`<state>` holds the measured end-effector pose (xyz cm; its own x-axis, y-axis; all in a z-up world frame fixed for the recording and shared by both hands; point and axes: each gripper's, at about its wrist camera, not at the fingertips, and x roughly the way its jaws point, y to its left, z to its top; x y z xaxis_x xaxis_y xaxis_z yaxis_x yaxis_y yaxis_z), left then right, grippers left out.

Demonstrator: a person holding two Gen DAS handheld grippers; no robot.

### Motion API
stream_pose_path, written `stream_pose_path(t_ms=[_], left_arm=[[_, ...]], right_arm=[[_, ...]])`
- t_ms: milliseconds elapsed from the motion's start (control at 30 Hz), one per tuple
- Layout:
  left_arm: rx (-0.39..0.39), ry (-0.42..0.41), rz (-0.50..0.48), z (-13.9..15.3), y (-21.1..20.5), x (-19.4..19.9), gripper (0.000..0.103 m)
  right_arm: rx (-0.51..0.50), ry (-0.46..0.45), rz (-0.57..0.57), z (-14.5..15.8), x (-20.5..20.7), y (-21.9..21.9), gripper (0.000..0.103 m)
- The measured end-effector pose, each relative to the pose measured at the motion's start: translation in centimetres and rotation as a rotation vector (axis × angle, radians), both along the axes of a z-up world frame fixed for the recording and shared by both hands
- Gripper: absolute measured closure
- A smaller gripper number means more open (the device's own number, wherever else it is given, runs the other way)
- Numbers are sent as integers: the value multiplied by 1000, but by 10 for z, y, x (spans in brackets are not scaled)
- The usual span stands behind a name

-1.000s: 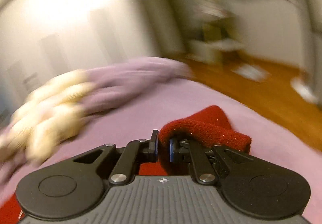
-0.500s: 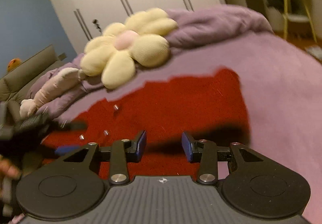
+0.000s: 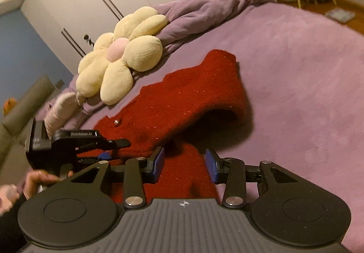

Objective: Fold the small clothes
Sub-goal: 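Fold the held sleeve across the cardigan body with the right tool while the left tool pins the body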

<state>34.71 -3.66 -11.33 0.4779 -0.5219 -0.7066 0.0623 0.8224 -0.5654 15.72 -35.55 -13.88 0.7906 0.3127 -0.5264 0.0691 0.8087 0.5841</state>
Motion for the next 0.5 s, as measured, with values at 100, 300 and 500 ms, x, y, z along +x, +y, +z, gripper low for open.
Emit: stream_pose_path(t_ms=[100,300,500], left_arm=[[-7,-79,4,27,17,-4,77],[138,-218,126,61,87,-12,77],[301,-137,265,30,152,-12,76]], right_arm=[[107,17,-27,1,12,-3,64],[258,15,-66,2,33,0,62],[358,88,-76,-24,57,24,62]])
